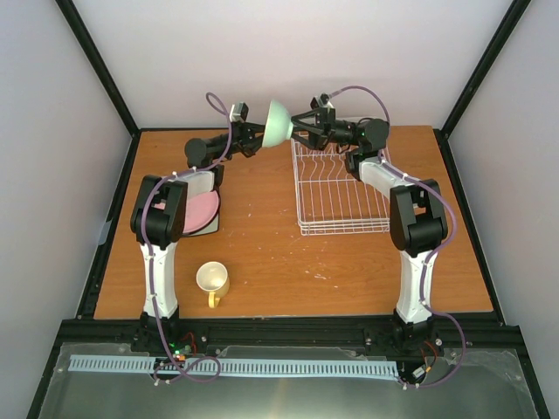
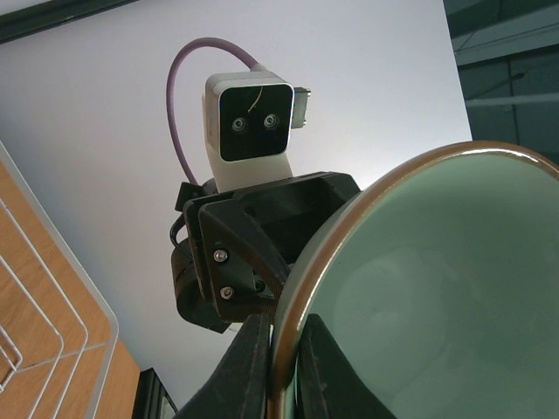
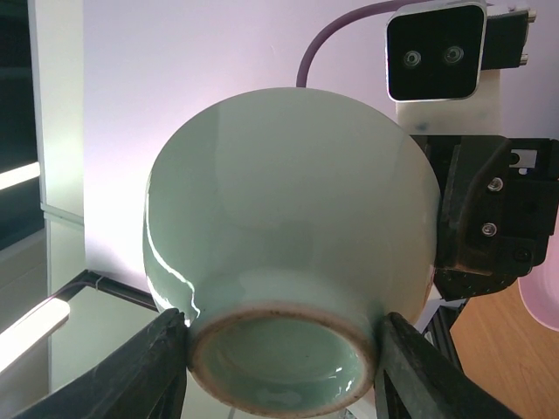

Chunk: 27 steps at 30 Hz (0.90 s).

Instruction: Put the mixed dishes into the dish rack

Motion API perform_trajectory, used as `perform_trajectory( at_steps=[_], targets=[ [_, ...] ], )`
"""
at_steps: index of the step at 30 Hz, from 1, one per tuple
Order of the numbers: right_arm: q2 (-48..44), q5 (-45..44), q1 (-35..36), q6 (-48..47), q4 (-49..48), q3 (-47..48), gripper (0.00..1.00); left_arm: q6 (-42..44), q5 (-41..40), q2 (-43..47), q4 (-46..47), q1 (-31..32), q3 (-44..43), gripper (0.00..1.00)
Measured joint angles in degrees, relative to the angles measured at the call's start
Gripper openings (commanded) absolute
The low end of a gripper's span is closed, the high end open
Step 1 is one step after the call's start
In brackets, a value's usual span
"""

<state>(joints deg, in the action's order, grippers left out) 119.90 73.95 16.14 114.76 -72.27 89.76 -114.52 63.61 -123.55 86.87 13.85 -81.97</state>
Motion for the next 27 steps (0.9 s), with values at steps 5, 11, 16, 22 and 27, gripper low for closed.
perform_trajectory(
  at_steps=[5, 11, 16, 22, 27],
  targets=[
    [0.3, 0.0, 0.0, 0.8, -0.9, 0.1, 0.38, 0.0, 0.0, -0.1, 0.0, 0.0, 0.0, 0.01],
    [0.7, 0.0, 0.0, 1.7, -1.9, 0.2, 0.49, 0.0, 0.2, -0.4, 0.1, 0.0, -0.3, 0.01],
    [1.1, 0.0, 0.0, 2.6, -2.9, 0.2, 0.5, -0.1, 0.3, -0.6, 0.1, 0.0, -0.3, 0.01],
    [1.2, 0.1, 0.0, 3.7, -4.0, 0.2, 0.51, -0.6, 0.7, -0.6, 0.2, 0.0, -0.5, 0.02],
    [1.2, 0.3, 0.0, 4.3, -5.6, 0.2, 0.58, -1.2, 2.3, -0.9, 0.1, 0.0, -2.1, 0.01]
  ],
)
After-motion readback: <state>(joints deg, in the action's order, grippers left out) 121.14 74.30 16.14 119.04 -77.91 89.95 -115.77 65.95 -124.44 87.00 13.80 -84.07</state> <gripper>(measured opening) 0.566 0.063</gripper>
